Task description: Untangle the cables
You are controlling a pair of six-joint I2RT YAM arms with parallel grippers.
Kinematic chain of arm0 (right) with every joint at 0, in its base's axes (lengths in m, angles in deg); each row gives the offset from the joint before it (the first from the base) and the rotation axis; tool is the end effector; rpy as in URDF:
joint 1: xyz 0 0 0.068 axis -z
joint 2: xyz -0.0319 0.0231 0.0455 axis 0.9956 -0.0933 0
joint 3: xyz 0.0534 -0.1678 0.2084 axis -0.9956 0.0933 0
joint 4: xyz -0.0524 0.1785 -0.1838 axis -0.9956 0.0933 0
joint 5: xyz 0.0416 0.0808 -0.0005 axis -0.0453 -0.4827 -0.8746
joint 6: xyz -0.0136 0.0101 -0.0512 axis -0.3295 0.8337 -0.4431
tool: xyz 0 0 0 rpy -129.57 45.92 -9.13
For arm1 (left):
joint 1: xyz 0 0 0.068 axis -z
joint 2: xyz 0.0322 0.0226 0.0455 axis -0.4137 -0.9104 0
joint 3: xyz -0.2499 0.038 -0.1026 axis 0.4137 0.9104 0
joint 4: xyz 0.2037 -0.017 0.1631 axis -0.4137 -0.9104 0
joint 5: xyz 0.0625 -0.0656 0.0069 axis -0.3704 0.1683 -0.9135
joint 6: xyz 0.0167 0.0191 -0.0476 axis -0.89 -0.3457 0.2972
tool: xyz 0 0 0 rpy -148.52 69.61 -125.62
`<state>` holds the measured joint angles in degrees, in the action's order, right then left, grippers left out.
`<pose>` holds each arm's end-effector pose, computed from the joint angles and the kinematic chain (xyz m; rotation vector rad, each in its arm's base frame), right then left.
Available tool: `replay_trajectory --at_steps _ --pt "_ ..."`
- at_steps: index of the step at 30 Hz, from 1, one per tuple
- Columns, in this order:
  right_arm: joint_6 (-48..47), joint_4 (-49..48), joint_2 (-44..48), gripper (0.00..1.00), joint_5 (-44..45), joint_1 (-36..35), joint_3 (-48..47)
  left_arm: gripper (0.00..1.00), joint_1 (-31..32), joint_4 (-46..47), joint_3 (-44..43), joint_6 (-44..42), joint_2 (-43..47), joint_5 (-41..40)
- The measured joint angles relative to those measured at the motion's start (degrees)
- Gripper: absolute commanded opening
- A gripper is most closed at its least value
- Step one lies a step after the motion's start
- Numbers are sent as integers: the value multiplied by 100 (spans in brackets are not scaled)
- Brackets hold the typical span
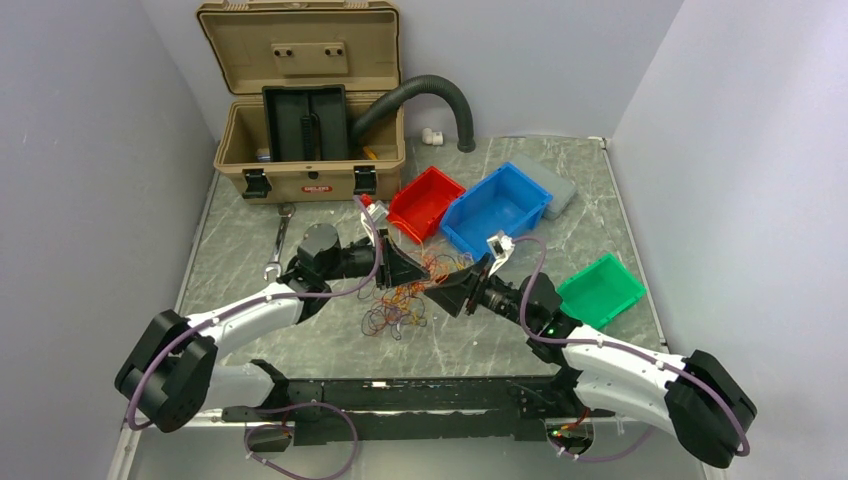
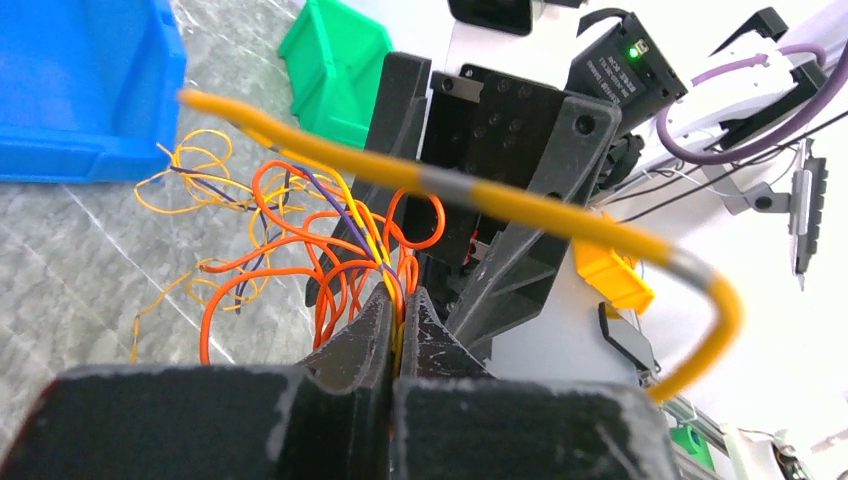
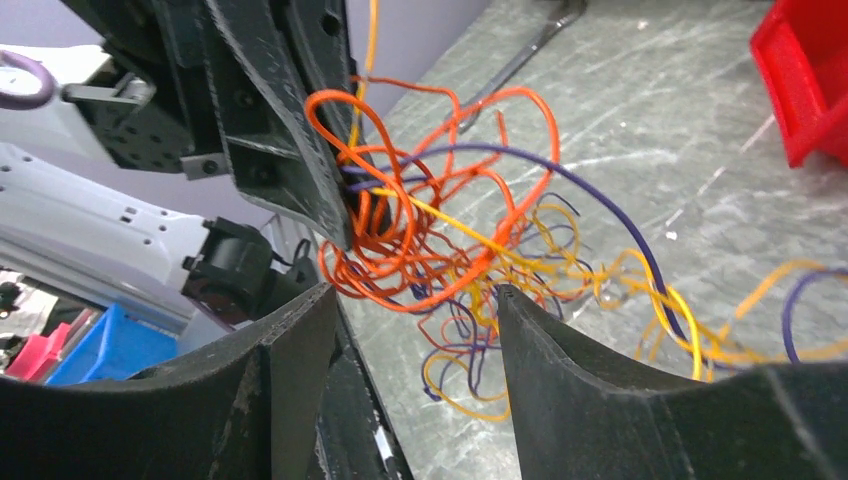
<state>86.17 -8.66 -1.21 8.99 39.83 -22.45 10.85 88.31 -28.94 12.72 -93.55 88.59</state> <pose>0.1342 0.1464 0.2182 -0.3458 1.6803 1.2973 0.1987 -0.1717 0.2581 0.6288 1.7294 -1.6008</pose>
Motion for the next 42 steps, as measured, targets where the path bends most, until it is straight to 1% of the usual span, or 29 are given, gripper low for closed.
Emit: replay_trajectory --at_steps 7,8,9,11,12,14,15,19,21,22,25,28,32,33,34,36,38,42 --pt "94 -643 -55 62 -201 0 0 0 7 319 -2 256 -251 389" --pt "94 -693 -46 56 -210 0 0 0 7 341 -2 275 -286 428" --pt "92 -713 -28 47 -210 0 0 0 7 382 -2 315 -328 468" --pt "68 -726 -2 25 -208 0 0 0 7 479 -2 398 -389 542" --pt "87 -730 4 16 -208 0 0 0 7 522 -2 433 -413 575" --pt "81 -713 15 3 -210 4 -4 0 9 605 -2 501 -448 616" --pt "92 -682 35 0 -201 9 -4 1 -7 647 -2 538 -459 643" --pt "94 -516 179 0 -76 31 -46 4 -90 695 -9 590 -466 577" --pt "94 -374 297 0 37 11 -46 2 -83 645 -11 560 -422 542" --pt "94 -254 387 0 118 -2 -46 0 -90 557 -11 540 -369 496" --pt "81 136 667 0 376 -13 -46 0 -127 260 -44 396 -151 400" --pt "79 737 940 0 820 -13 -83 0 -205 -420 -199 17 138 2" --pt "199 2081 1032 0 1912 -13 -533 0 -227 -1561 -393 -686 479 -1108" --pt "306 2717 1008 0 2406 -17 -796 0 -229 -1814 -420 -839 527 -1443" --pt "409 3091 973 0 2730 -17 -964 0 -234 -2079 -446 -986 551 -1808" --pt "839 4146 820 0 3515 -33 -1425 0 -229 -2579 -503 -1172 555 -2634" --pt "1405 5012 621 0 3954 -168 -1827 0 -140 -2951 -555 -1222 549 -3307" --pt "2441 6286 566 0 4693 -247 -2151 0 -46 -3436 -562 -1255 629 -4579"
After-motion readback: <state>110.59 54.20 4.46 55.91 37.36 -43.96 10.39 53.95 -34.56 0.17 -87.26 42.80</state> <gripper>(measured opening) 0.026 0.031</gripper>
